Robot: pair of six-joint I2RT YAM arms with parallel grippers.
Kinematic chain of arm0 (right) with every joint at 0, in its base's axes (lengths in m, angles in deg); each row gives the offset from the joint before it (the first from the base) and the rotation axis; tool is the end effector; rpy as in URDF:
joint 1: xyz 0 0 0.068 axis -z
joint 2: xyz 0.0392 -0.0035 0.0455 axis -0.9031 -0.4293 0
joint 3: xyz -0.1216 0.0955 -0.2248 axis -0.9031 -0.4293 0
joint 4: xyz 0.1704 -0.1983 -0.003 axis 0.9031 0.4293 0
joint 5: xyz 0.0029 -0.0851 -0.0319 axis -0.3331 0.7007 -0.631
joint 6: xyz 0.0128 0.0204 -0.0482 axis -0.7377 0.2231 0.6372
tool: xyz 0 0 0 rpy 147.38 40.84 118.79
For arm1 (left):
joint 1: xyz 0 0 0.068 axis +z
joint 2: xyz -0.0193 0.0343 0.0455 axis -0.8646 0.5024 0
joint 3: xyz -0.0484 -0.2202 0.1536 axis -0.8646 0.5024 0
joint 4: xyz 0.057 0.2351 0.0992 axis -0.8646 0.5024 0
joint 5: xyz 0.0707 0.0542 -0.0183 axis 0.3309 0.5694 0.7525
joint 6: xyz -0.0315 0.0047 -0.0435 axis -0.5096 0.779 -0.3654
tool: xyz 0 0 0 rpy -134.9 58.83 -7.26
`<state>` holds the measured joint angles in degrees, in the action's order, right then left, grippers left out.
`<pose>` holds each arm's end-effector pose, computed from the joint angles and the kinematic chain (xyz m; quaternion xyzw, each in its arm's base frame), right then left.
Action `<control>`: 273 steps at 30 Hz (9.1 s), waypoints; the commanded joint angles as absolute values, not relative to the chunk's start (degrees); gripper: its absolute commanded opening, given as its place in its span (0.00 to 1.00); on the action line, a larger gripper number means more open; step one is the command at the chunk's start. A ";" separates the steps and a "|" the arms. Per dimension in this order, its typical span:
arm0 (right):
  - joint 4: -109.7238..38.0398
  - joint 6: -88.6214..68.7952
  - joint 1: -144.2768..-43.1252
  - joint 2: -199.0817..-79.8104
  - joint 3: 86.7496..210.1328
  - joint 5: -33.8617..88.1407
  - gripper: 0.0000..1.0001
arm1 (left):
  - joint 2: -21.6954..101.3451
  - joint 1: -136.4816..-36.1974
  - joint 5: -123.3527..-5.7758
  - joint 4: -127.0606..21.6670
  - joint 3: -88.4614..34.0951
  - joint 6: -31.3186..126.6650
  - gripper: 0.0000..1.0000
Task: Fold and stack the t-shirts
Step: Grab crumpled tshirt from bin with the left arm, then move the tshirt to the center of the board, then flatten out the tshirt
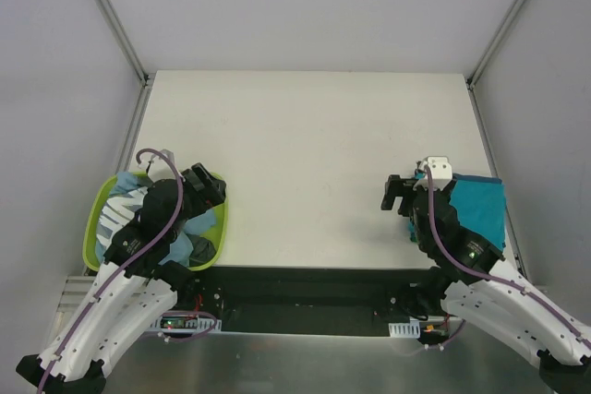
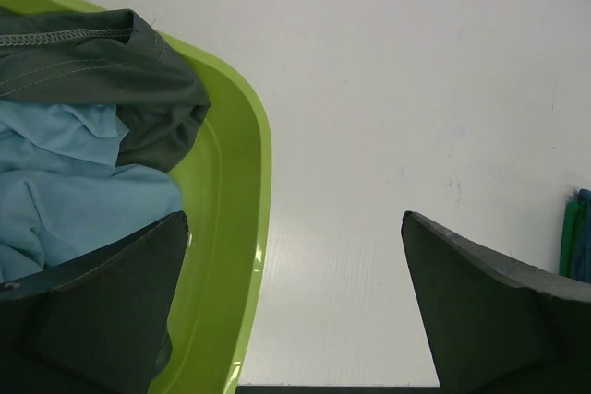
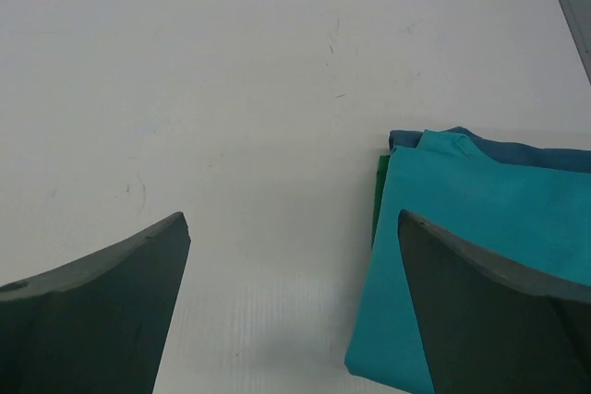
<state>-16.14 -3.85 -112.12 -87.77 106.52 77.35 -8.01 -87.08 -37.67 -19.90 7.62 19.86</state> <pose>0.1030 0.0768 0.2938 -0.0950 0.7697 -0.0351 0.6303 0.1100 -0.0438 0.2980 -0.1773 0.7985 -0.1960 0.5409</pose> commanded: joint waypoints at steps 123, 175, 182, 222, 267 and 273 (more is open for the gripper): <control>-9.63 -6.70 -105.62 -105.02 115.25 79.09 0.96 | 70.68 -65.99 -86.89 -25.11 -63.38 34.47 0.99; -12.70 -10.92 -92.52 -128.58 123.51 57.55 0.96 | 59.72 -106.16 -37.86 -14.82 -18.47 17.50 0.00; -12.18 -12.41 -90.51 -146.75 139.14 53.34 0.97 | 45.56 -104.58 -31.52 -15.00 -16.80 17.24 0.00; 8.73 -20.41 -91.12 -198.37 190.84 47.08 0.51 | 28.93 -93.50 -31.25 -17.02 -8.98 18.56 0.00; 1.01 8.94 -84.79 -116.03 197.96 58.69 0.01 | 15.40 -90.16 -58.91 -21.94 -65.31 48.09 0.00; -0.31 11.66 -84.79 -115.23 201.48 58.68 0.01 | 14.69 -90.16 -65.70 -22.64 -67.60 48.09 0.00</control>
